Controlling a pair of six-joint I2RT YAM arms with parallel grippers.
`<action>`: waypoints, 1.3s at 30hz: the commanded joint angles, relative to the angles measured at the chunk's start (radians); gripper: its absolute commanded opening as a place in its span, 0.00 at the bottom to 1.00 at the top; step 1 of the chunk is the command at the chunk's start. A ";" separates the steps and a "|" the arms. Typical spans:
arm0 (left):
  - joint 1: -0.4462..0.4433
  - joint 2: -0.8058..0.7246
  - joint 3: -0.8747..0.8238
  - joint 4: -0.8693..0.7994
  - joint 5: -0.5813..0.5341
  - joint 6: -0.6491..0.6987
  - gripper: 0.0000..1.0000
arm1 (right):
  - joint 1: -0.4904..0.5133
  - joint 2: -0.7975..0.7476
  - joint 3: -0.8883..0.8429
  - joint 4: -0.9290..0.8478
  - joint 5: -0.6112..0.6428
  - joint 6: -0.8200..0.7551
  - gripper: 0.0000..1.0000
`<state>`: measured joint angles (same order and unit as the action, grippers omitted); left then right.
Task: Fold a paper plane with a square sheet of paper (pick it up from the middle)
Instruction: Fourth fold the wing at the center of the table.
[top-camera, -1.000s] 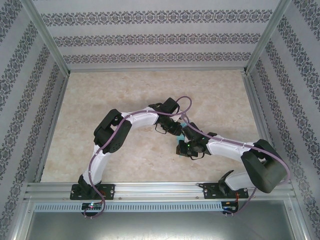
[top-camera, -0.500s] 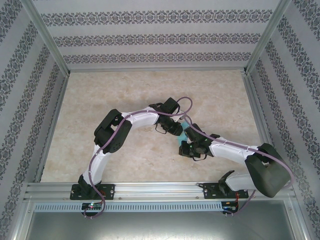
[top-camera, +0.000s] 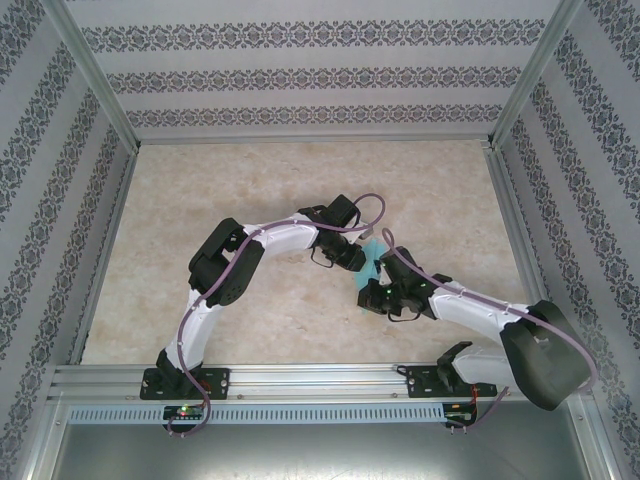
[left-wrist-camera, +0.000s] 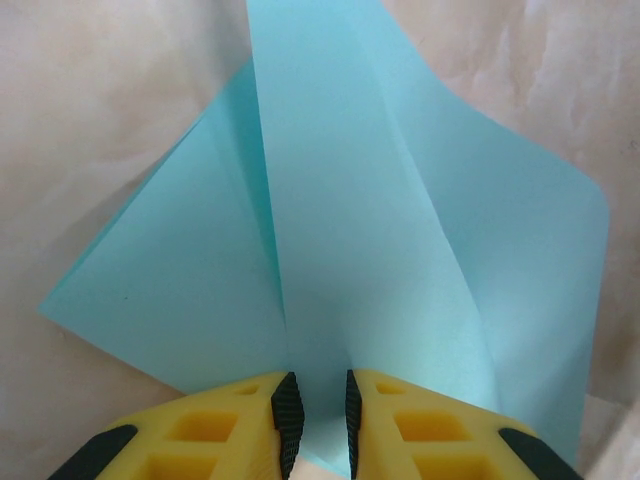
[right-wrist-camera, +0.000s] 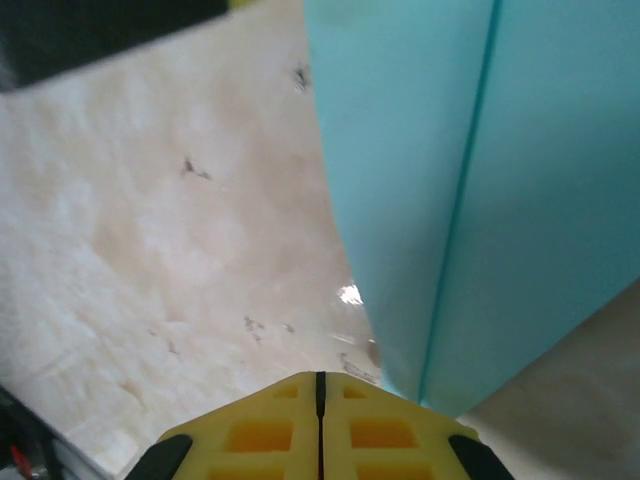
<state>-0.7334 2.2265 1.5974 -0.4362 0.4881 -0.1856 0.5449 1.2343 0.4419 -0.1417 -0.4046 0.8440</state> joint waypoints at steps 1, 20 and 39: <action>-0.022 0.151 -0.059 -0.078 -0.154 0.036 0.27 | -0.036 -0.008 -0.010 0.072 -0.062 0.032 0.07; -0.021 0.151 -0.054 -0.085 -0.154 0.041 0.27 | -0.105 0.134 -0.036 0.063 -0.075 -0.041 0.07; -0.022 0.151 -0.044 -0.093 -0.157 0.041 0.27 | -0.156 0.240 0.034 0.118 -0.092 -0.060 0.07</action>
<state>-0.7338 2.2368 1.6211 -0.4641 0.4870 -0.1825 0.3946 1.4494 0.4660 0.0368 -0.5385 0.8284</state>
